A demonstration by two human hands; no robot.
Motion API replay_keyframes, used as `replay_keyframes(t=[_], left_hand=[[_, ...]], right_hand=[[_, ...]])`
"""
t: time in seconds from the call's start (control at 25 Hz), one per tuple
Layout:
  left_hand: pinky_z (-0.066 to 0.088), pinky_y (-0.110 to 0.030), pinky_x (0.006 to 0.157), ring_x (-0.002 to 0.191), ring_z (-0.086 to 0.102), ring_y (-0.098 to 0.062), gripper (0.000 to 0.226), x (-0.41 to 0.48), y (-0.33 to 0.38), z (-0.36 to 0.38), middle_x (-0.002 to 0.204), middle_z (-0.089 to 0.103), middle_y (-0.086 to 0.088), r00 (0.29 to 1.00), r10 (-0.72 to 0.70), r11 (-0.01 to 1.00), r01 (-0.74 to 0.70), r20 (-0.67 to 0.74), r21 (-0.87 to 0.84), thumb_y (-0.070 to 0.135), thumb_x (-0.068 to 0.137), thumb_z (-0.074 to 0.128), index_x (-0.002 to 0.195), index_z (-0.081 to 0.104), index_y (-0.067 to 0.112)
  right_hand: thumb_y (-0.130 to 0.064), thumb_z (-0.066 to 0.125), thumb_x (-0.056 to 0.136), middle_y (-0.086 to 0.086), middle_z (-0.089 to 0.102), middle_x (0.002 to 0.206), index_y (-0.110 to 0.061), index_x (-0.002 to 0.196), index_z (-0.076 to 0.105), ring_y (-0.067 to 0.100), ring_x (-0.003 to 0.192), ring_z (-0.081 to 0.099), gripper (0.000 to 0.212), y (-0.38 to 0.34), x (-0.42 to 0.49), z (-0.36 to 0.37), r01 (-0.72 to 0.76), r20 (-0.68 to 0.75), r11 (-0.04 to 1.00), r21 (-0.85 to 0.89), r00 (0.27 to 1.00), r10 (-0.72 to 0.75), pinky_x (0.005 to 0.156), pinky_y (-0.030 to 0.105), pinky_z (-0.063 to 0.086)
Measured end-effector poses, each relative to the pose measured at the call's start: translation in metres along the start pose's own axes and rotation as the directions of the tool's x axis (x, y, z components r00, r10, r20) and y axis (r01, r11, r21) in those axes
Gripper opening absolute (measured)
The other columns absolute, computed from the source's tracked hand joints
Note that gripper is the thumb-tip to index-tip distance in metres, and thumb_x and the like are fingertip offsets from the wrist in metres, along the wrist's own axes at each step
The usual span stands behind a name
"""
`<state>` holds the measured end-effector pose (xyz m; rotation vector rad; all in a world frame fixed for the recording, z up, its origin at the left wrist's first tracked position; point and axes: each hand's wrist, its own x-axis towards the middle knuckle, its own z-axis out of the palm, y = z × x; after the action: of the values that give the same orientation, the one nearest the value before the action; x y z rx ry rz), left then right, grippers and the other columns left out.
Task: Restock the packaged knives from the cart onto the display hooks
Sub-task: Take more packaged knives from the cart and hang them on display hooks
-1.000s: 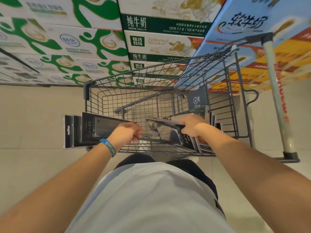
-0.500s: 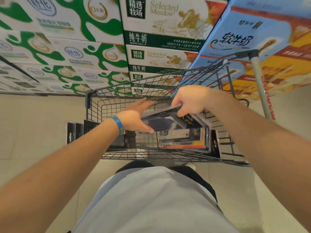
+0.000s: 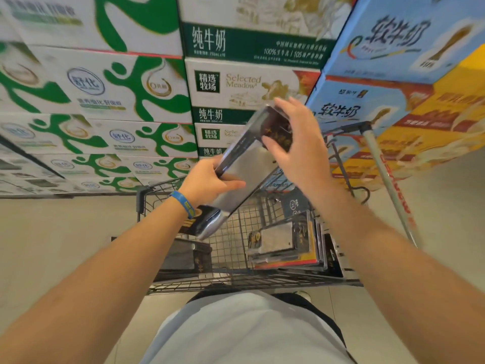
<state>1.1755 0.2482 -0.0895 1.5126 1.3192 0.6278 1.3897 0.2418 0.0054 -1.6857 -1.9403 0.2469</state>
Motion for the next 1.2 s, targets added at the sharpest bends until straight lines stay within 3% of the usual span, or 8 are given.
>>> replay_keyframes(t=[0.12, 0.24, 0.32, 0.52, 0.72, 0.96, 1.12, 1.2], left_hand=[[0.06, -0.044, 0.079, 0.083, 0.074, -0.016, 0.043, -0.003, 0.0, 0.003, 0.081, 0.077, 0.004, 0.999, -0.019, 1.0, 0.018, -0.026, -0.02, 0.045, 0.06, 0.088, 0.095, 0.069, 0.029], [0.059, -0.028, 0.076, 0.09, 0.074, -0.013, 0.041, -0.004, 0.002, 0.008, 0.091, 0.078, 0.003, 0.993, -0.098, 0.958, 0.079, -0.058, -0.277, 0.029, 0.068, 0.09, 0.103, 0.073, 0.017], [0.056, -0.025, 0.083, 0.1, 0.072, -0.014, 0.043, -0.006, 0.005, 0.017, 0.101, 0.077, 0.003, 0.983, -0.184, 0.885, 0.162, -0.009, -0.436, 0.031, 0.072, 0.087, 0.109, 0.073, 0.014], [0.051, -0.043, 0.098, 0.116, 0.065, -0.024, 0.047, -0.005, 0.016, 0.036, 0.126, 0.068, -0.007, 0.926, -0.242, 0.635, 0.377, 0.289, -0.674, 0.05, 0.094, 0.056, 0.129, 0.064, 0.019], [0.055, -0.048, 0.093, 0.111, 0.067, -0.03, 0.041, -0.026, 0.03, 0.088, 0.127, 0.066, -0.016, 0.891, -0.261, 0.689, 0.442, 0.372, -0.575, 0.022, 0.097, 0.058, 0.136, 0.055, 0.011], [0.057, -0.039, 0.086, 0.095, 0.071, -0.016, 0.014, -0.042, 0.079, 0.162, 0.103, 0.076, -0.001, 0.984, -0.133, 0.917, 0.166, 0.115, -0.362, 0.032, 0.092, 0.068, 0.102, 0.071, 0.023], [0.057, -0.046, 0.078, 0.081, 0.067, -0.019, 0.038, -0.068, 0.148, 0.241, 0.089, 0.073, -0.009, 0.993, 0.121, 0.978, -0.116, 0.017, -0.172, 0.056, 0.078, 0.072, 0.09, 0.068, 0.021], [0.056, -0.041, 0.069, 0.071, 0.061, -0.01, 0.041, -0.088, 0.178, 0.282, 0.079, 0.071, 0.003, 0.98, 0.194, 0.965, -0.182, 0.048, -0.188, 0.061, 0.072, 0.074, 0.085, 0.071, 0.022]], right_hand=[[-0.051, 0.076, 0.087, 0.006, 0.035, 0.161, -0.019, 0.159, 0.026, 0.021, 0.148, 0.035, 0.094, 0.015, -0.042, 0.031, -0.367, -0.072, 0.883, 0.293, 0.912, 0.403, 0.118, 0.042, 0.036], [-0.058, 0.084, 0.074, -0.002, 0.053, 0.149, -0.03, 0.155, 0.031, 0.018, 0.136, 0.051, 0.101, 0.018, -0.072, 0.063, -0.72, 0.468, 0.494, 0.487, 0.693, 0.549, 0.102, 0.034, 0.047], [-0.049, 0.09, 0.068, -0.01, 0.073, 0.123, -0.033, 0.141, 0.045, 0.008, 0.116, 0.067, 0.088, 0.023, -0.09, 0.083, -0.749, 0.623, 0.469, 0.467, 0.656, 0.426, 0.089, 0.024, 0.055], [-0.033, 0.089, 0.073, -0.006, 0.079, 0.109, -0.028, 0.118, 0.065, 0.015, 0.103, 0.075, 0.051, 0.058, -0.109, 0.075, -0.68, 0.498, 0.357, 0.641, 0.722, 0.48, 0.09, 0.036, 0.06], [-0.033, 0.083, 0.078, 0.01, 0.077, 0.113, -0.017, 0.123, 0.066, 0.029, 0.102, 0.075, 0.05, 0.093, -0.154, 0.036, -0.656, 0.533, 0.018, 0.755, 0.628, 0.567, 0.079, 0.04, 0.061], [-0.049, 0.085, 0.07, -0.006, 0.08, 0.093, -0.019, 0.105, 0.074, 0.012, 0.084, 0.077, 0.048, 0.134, -0.222, -0.062, -0.446, 0.071, 0.153, 0.882, 0.446, 0.892, 0.072, 0.03, 0.061], [-0.06, 0.083, 0.071, -0.016, 0.079, 0.088, -0.027, 0.095, 0.071, 0.004, 0.08, 0.075, 0.042, 0.157, -0.297, -0.138, -0.391, -0.177, 0.319, 0.863, 0.357, 0.917, 0.066, 0.017, 0.056], [-0.058, 0.083, 0.073, -0.016, 0.078, 0.085, -0.028, 0.088, 0.071, 0.003, 0.078, 0.074, 0.035, 0.169, -0.346, -0.179, -0.386, -0.266, 0.365, 0.848, 0.286, 0.921, 0.064, 0.018, 0.056]])
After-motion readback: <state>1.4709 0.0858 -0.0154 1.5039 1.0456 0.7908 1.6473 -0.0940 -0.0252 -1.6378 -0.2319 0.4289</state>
